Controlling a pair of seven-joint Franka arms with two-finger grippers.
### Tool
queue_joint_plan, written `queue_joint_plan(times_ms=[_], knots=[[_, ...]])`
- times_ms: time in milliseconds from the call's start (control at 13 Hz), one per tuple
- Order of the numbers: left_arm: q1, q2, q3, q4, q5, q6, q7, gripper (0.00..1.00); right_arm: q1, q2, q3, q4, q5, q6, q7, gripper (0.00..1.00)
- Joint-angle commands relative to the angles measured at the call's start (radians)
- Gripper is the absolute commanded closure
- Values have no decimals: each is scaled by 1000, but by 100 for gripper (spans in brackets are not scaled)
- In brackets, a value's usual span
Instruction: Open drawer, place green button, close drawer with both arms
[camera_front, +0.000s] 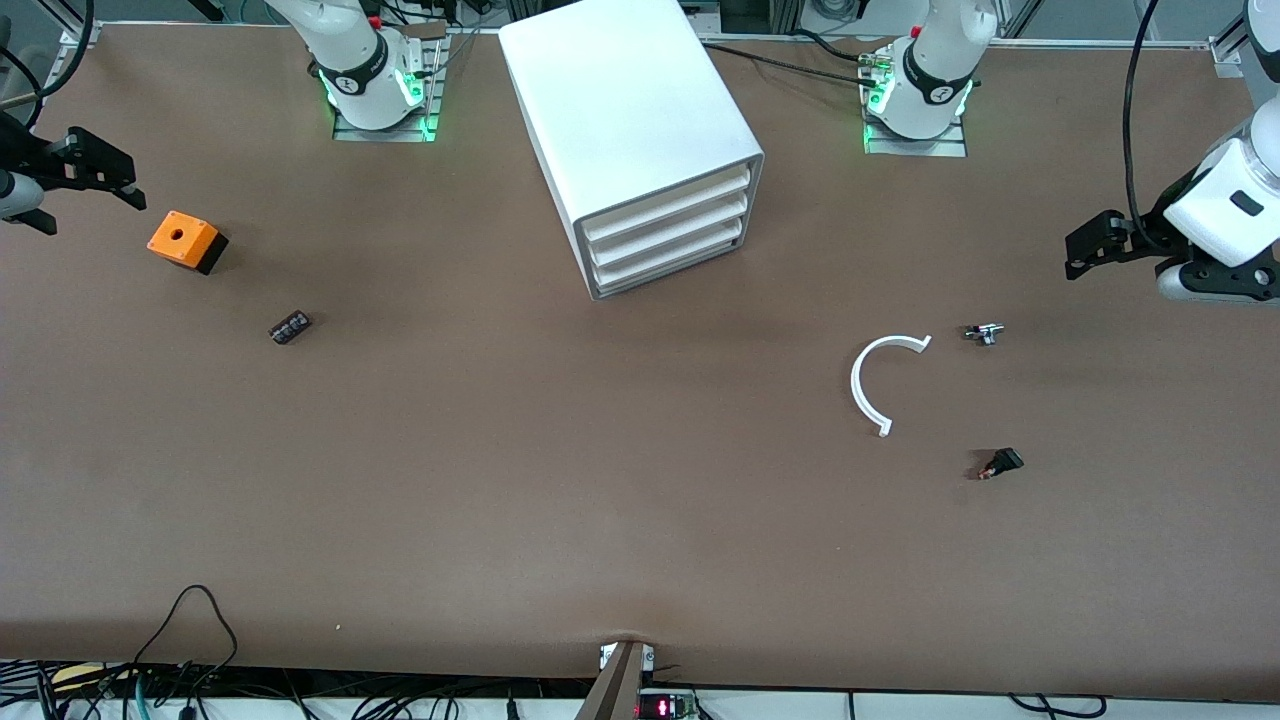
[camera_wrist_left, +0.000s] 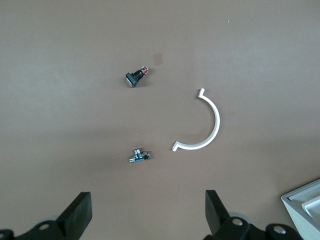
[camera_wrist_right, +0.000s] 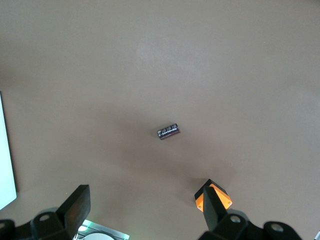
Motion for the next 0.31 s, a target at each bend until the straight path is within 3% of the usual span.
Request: queue_joint_plan(times_ms=[0, 231], knots=[[2, -21, -6, -16, 20, -9, 17, 0, -2, -17, -1, -14, 11, -7, 1, 0], [2, -21, -8, -15, 20, -21, 17, 0, -2, -17, -1, -14, 11, -7, 1, 0]])
